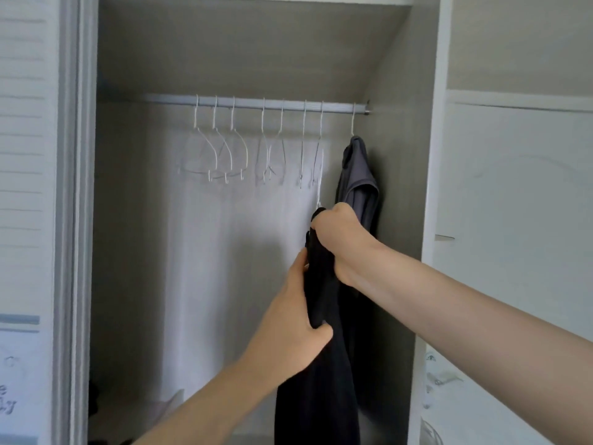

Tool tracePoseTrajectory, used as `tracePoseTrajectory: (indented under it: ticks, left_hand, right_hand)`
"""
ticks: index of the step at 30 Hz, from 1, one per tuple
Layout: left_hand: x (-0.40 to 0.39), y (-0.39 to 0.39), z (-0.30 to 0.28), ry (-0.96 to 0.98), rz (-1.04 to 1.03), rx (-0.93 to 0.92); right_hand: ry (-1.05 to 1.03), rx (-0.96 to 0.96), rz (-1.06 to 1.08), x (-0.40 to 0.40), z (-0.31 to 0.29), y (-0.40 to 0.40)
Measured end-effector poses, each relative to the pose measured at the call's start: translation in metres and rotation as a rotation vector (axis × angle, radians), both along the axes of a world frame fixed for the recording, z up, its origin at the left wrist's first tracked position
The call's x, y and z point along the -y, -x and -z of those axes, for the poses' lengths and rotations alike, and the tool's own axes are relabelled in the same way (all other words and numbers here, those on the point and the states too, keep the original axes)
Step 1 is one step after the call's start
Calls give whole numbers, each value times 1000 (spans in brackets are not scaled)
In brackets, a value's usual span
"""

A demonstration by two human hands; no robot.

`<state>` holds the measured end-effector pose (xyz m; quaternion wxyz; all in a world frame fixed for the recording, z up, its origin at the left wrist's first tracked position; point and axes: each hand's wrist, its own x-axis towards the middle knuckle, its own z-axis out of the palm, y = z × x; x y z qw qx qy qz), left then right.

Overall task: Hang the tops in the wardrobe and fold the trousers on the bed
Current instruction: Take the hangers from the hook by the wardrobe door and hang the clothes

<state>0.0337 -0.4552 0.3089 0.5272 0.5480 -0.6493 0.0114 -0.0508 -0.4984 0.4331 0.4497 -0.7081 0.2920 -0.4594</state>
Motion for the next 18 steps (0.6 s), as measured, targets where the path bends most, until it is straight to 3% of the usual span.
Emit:
tracePoseTrajectory:
  ticks: [7,18]
  left_hand:
    - [15,-24,38,58,-302,171]
    - [59,-59,8,65,-321,113]
  right_hand:
    - [40,260,87,18,0,-12]
    - [200,312,175,67,-74,-29]
